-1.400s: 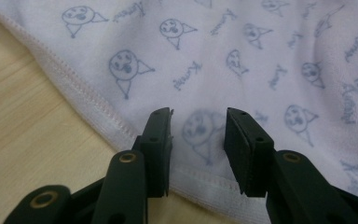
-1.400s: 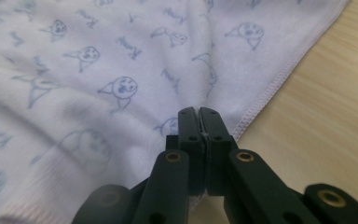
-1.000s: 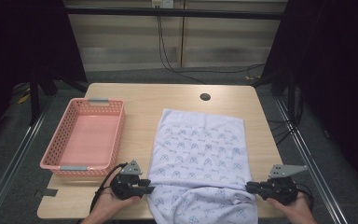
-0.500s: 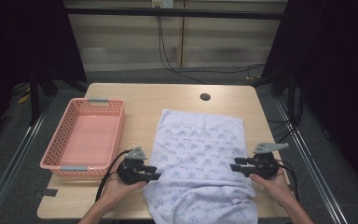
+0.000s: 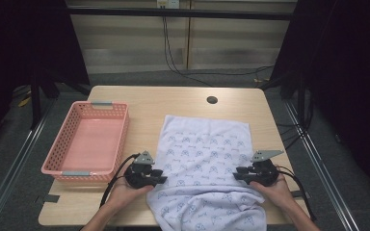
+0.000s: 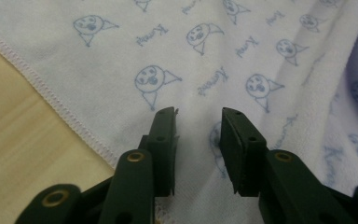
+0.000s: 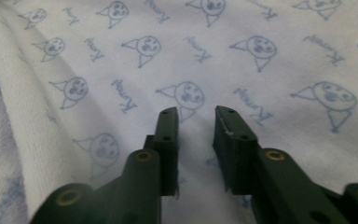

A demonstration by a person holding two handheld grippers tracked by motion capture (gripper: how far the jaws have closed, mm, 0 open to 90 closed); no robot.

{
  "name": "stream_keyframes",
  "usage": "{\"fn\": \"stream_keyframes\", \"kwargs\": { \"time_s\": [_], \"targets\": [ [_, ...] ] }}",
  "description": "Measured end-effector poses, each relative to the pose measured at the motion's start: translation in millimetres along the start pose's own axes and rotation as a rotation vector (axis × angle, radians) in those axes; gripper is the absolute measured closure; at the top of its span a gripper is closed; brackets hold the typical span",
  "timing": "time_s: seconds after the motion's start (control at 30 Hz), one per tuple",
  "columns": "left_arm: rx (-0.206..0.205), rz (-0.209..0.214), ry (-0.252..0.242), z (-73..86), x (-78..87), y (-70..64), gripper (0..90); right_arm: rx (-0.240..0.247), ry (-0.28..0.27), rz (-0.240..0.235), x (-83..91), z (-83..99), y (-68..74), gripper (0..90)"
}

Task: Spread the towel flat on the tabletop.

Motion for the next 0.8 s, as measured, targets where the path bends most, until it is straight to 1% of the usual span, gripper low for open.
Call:
{"fn": "stream_keyframes", "kwargs": {
  "time_s": [0.03,0.07,0.1,0.17,0.2,0.23,0.27,0.3,0.37,0.4,0.43,0.5,0.53,0.6,0.63,0.67,0.7,0.73,0.77,0.8],
  "targets": [
    [0.01,0.018,-0.001,1.7,1.6,-2.3,69.7,0.002,0.006,0.002,1.0,1.7,1.0,76.3],
    [0.007,0.018,0.009,4.0,3.5,-2.9,71.6,-0.007,0.005,-0.006,1.3,2.3,2.0,79.3],
    [0.009,0.02,0.002,5.2,4.2,-3.7,74.0,-0.01,0.012,-0.008,1.8,3.1,2.7,82.9],
    [0.03,0.045,0.009,8.2,6.9,-6.2,75.2,-0.016,0.025,-0.02,2.8,5.5,6.4,86.5],
    [0.038,0.057,0.008,9.8,8.3,-8.8,76.1,-0.006,0.027,-0.026,3.0,6.6,9.4,87.2],
    [0.035,0.064,0.008,11.7,9.7,-11.5,76.3,-0.002,0.033,-0.03,3.7,8.0,12.6,87.3],
    [0.036,0.069,0.019,14.2,11.7,-14.7,76.3,-0.002,0.037,-0.037,4.8,9.8,15.9,87.5],
    [0.036,0.085,0.027,16.6,13.7,-19.3,76.3,0.004,0.043,-0.046,6.0,11.9,18.9,87.5],
    [0.014,0.087,0.03,22.7,18.3,-27.4,76.2,0.013,0.061,-0.06,9.4,16.6,25.4,87.3],
    [0.011,0.087,0.027,24.7,20.1,-30.6,75.7,0.01,0.068,-0.088,10.5,19.1,31.3,87.2],
    [0.013,0.094,0.029,26.7,22.2,-33.3,73.5,0.028,0.083,-0.103,12.4,22.1,36.0,87.2],
    [-0.007,0.088,0.041,30.8,25.8,-38.9,72.7,0.036,0.097,-0.115,15.0,26.6,44.5,87.3],
    [-0.008,0.083,0.047,33.1,27.6,-42.2,72.6,0.04,0.105,-0.12,16.2,28.8,48.6,87.4],
    [-0.014,0.105,0.059,38.9,32.5,-50.2,72.6,0.065,0.118,-0.122,18.5,32.8,56.6,87.4],
    [-0.025,0.122,0.069,41.6,34.9,-53.9,72.7,0.084,0.128,-0.128,19.6,34.7,60.9,87.2],
    [-0.014,0.132,0.083,43.9,37.1,-57.2,72.6,0.107,0.146,-0.124,21.7,36.9,65.1,86.7],
    [-0.019,0.147,0.093,46.0,39.6,-60.3,71.6,0.12,0.15,-0.131,22.9,38.4,69.6,86.7],
    [-0.021,0.165,0.098,47.6,41.3,-63.4,69.7,0.119,0.155,-0.144,23.1,40.2,73.6,86.7],
    [-0.033,0.156,0.109,48.3,43.6,-62.8,67.1,0.115,0.157,-0.143,23.6,41.2,76.1,86.8],
    [-0.036,0.127,0.079,44.8,44.2,-60.4,66.6,0.116,0.16,-0.15,24.5,41.5,77.6,86.6]
  ]
}}
Point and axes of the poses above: each handheld gripper's, and its own axes: x roughly backward along the jaws, z roughly out of its underside, y roughly to its left, the point moved 10 cm from there along -x, roughly forward along the jaws, and after that the axes turned 6 degrees about -z, right-handed, at the moved point
